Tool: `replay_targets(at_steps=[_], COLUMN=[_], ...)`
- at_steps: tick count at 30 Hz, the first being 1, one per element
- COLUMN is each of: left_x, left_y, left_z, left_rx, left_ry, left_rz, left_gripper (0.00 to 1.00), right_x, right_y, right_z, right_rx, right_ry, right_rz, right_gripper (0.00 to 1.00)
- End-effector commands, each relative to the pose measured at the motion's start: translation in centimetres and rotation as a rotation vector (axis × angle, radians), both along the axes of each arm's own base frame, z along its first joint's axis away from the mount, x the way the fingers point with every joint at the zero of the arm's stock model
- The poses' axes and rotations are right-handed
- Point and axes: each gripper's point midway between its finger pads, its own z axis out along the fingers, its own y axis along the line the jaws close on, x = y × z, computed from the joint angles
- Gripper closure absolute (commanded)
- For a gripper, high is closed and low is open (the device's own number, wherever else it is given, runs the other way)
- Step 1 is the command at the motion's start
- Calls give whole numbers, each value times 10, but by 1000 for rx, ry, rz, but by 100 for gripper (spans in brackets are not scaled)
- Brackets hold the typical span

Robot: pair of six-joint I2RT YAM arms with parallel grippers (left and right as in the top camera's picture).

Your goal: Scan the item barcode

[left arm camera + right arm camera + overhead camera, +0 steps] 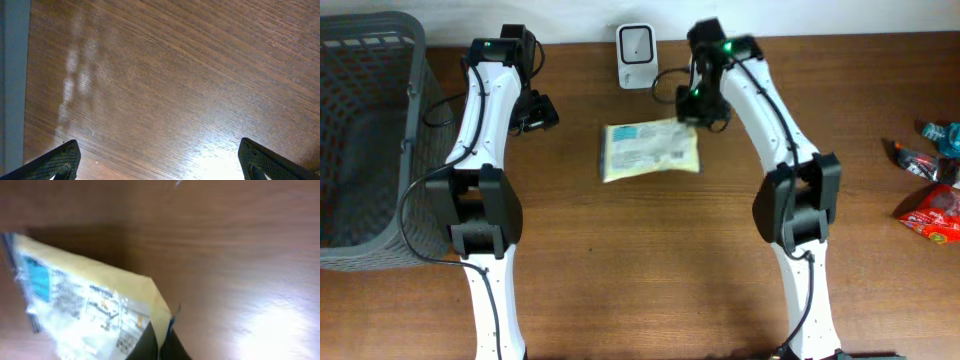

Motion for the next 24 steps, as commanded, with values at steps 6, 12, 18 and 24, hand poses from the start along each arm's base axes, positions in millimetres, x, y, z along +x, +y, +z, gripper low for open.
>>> replay_targets(at_steps=[6,12,18,24], left_x=[-2,-2,-2,-2], left_y=[0,0,0,0], left_z=[-6,-6,-6,-6], left_rx=[-3,-3,-3,-3], left_ry=[14,14,15,15], left_rz=[16,16,16,16], left_gripper=[1,1,1,1], right_x=[-9,-9,-23,-30], right_y=[-91,-102,-58,33], right_z=[137,144,85,82], right_rx=[-438,-590,-643,-537], right_ry=[-256,-289,-168,-278], right_rz=[-136,-147,-56,61], right_gripper=[96,96,96,96])
